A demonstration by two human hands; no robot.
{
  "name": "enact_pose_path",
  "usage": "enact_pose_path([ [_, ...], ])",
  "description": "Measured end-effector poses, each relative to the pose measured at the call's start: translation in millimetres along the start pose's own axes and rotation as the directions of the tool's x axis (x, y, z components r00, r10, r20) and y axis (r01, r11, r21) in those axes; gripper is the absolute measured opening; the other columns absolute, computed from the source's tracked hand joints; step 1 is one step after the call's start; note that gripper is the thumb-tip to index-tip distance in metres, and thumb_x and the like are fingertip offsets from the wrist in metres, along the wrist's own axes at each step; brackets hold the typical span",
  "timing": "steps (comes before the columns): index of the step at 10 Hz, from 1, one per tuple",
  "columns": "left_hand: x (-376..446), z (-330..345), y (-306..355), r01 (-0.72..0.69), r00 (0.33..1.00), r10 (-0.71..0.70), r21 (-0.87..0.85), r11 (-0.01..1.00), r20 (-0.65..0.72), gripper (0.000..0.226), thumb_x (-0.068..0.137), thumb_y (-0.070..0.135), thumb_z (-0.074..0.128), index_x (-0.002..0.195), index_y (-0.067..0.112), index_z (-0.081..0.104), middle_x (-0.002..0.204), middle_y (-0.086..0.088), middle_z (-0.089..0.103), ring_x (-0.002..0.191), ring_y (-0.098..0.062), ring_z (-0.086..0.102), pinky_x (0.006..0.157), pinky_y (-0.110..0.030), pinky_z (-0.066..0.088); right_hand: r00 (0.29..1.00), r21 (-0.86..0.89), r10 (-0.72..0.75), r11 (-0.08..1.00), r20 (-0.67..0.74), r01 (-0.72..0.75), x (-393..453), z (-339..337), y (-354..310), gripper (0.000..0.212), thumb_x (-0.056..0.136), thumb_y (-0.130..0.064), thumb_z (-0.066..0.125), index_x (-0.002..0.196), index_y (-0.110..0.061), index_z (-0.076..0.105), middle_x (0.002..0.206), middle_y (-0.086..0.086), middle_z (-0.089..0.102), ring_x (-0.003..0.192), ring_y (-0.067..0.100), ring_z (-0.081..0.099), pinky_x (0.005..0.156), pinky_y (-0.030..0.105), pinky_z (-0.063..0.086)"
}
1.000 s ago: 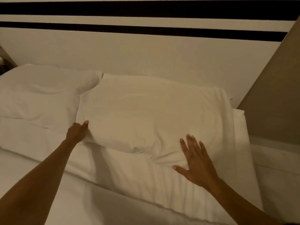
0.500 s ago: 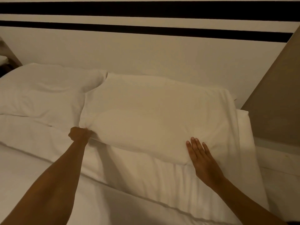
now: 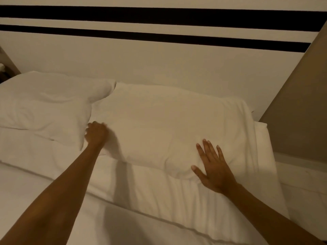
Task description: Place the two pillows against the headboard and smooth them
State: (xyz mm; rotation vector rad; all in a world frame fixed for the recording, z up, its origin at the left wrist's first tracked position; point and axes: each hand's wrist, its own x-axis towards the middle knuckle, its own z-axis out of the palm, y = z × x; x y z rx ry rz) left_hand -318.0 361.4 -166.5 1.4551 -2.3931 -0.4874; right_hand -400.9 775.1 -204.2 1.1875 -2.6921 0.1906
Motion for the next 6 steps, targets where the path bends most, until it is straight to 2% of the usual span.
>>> enact_pose_path([
  [1,-15.8,20.1,32.7,-0.274,0.949,0.275,-0.028,0.961,0.153,0.06,0.102,0.043,0.03,0.148,0.003,0.032,0.154,-0.022,0.031,0.143,-0.037,0.029,0.114,-0.053,0.028,0.983,0.108,0.181,0.978,0.002,-0.18,18.2,4.1,-4.6,0.075,0.095,-0.058,0.006,0.153,-0.013,0.022,0.161,0.009,0.017,0.15,0.021,0.016,0.12,0.041,0.004],
  [2,-27.9,32.5,28.2,-0.351,0.922,0.347,-0.004,0.936,0.171,0.063,0.102,0.047,0.021,0.157,0.015,0.012,0.165,-0.009,0.006,0.152,-0.027,0.004,0.121,-0.049,0.007,0.948,0.123,0.318,0.94,0.016,-0.318,9.6,9.3,11.7,0.07,0.095,-0.049,0.012,0.152,-0.012,0.024,0.16,0.008,0.024,0.149,0.021,0.021,0.12,0.043,0.01],
  [3,-28.9,31.6,4.3,-0.33,0.932,0.323,0.018,0.944,0.164,0.066,0.101,0.053,0.02,0.157,0.021,0.008,0.165,-0.005,0.001,0.153,-0.022,0.0,0.122,-0.048,0.003,0.914,0.157,0.407,0.902,-0.002,-0.401,-5.6,10.0,34.8,0.073,0.092,-0.048,0.014,0.153,-0.009,0.021,0.16,0.01,0.022,0.149,0.023,0.02,0.12,0.044,0.012],
  [4,-18.0,22.7,-11.6,-0.267,0.953,0.254,0.06,0.962,0.165,0.069,0.1,0.055,0.02,0.157,0.018,0.008,0.165,-0.006,0.002,0.153,-0.024,0.003,0.12,-0.053,0.007,0.876,0.193,0.481,0.858,0.022,-0.476,-8.2,3.5,46.2,0.08,0.089,-0.054,0.01,0.153,-0.006,0.017,0.161,0.012,0.018,0.15,0.024,0.016,0.122,0.044,0.01],
  [5,-14.8,13.6,0.4,-0.267,0.953,0.251,0.083,0.96,0.171,0.07,0.101,0.052,0.021,0.156,0.01,0.009,0.165,-0.011,0.005,0.152,-0.028,0.005,0.121,-0.053,0.01,0.885,0.201,0.464,0.865,0.022,-0.459,6.8,-11.6,44.6,0.081,0.089,-0.054,0.008,0.154,-0.006,0.015,0.162,0.012,0.015,0.151,0.024,0.012,0.123,0.043,0.006],
  [6,-20.4,21.7,29.0,-0.41,0.902,0.398,0.048,0.911,0.168,0.07,0.101,0.05,0.023,0.156,0.008,0.011,0.164,-0.012,0.005,0.152,-0.028,0.008,0.12,-0.05,0.01,0.894,0.341,0.448,0.845,-0.031,-0.412,29.7,-40.0,29.1,0.074,0.092,-0.051,0.019,0.153,-0.01,0.018,0.162,0.009,0.017,0.151,0.02,0.012,0.123,0.04,0.008],
])
